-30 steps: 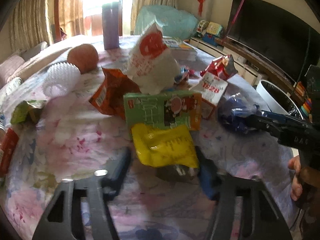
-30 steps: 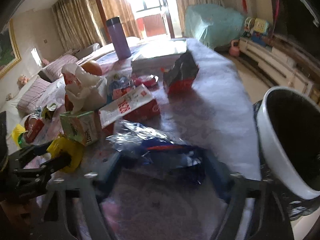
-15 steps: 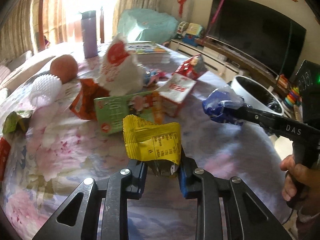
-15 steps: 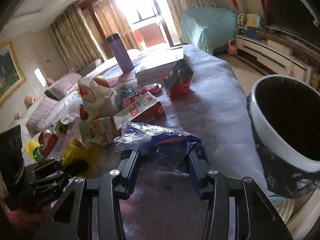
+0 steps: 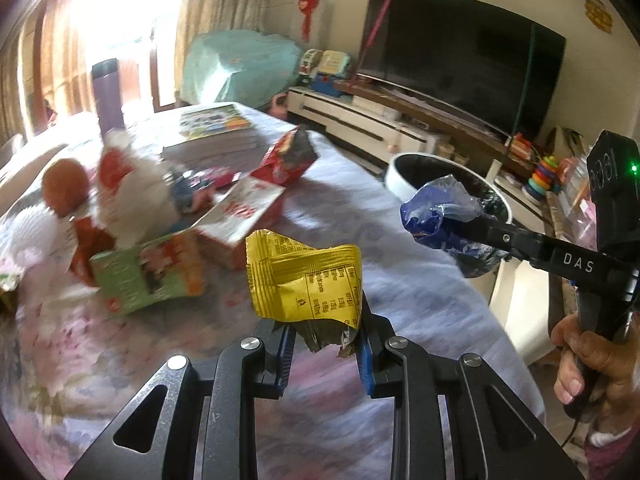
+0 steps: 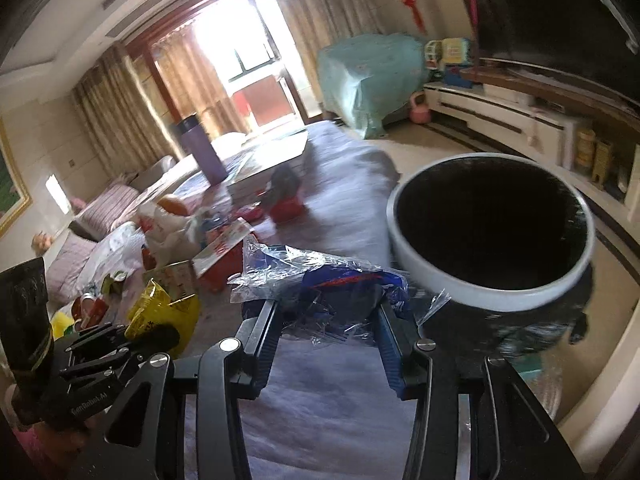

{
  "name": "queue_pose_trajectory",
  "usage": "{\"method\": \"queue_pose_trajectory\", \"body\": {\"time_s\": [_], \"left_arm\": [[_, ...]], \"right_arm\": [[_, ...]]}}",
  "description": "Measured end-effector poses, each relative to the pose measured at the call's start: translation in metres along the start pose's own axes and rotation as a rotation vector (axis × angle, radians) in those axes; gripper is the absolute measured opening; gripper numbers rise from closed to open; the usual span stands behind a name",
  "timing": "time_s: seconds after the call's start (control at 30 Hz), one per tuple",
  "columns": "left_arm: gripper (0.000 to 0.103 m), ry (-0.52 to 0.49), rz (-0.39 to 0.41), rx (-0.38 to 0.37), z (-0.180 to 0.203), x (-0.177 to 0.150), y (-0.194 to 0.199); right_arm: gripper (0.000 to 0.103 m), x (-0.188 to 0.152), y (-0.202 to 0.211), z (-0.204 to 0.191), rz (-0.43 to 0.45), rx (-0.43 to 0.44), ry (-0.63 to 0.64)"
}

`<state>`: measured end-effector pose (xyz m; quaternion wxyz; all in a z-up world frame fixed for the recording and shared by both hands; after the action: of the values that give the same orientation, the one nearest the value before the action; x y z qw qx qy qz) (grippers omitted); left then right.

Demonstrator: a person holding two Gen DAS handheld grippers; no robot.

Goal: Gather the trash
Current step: 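Carry the yellow wrapper and blue bag with both tools over the trash bin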

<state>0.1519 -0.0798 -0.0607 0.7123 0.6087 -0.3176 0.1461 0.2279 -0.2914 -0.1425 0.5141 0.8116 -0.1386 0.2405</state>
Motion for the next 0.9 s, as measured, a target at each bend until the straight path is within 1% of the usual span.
{"method": "queue_pose_trajectory", "body": {"time_s": [0.03, 0.37, 0.63, 0.9], "left_arm": [[0.025, -0.011, -0.004, 0.000, 0.004, 0.007, -0.010], [0.025, -0.097, 0.002, -0.040, 0.039, 0.049, -0.053], [0.025, -0.115, 0.022, -0.084, 0.058, 0.078, -0.075], [0.025, -0.127, 0.018, -0.109, 0.071, 0.104, -0.105]], "right_arm": [[0.046, 0.001, 0.003, 0.005, 0.004, -0.009, -0.005], [0.046, 0.011, 0.031, 0.047, 0.055, -0.062, -0.063], [0.046, 0.023, 0.046, 0.078, 0.081, -0.093, -0.099], [0.046, 0.035, 0.046, 0.098, 0.080, -0.112, -0.118]]}}
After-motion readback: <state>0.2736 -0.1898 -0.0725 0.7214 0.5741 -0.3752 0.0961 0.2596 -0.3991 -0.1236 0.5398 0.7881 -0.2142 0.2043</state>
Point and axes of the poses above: each gripper's, at about its wrist camera, not at the fingertips, and y roughly against the way its jaws point, z to its right, x to its top, the point moved 10 cm from there along -y, roughly the way its jaws point, and after that the axes turned 6 degrees about -z, right-handed, at the moved point
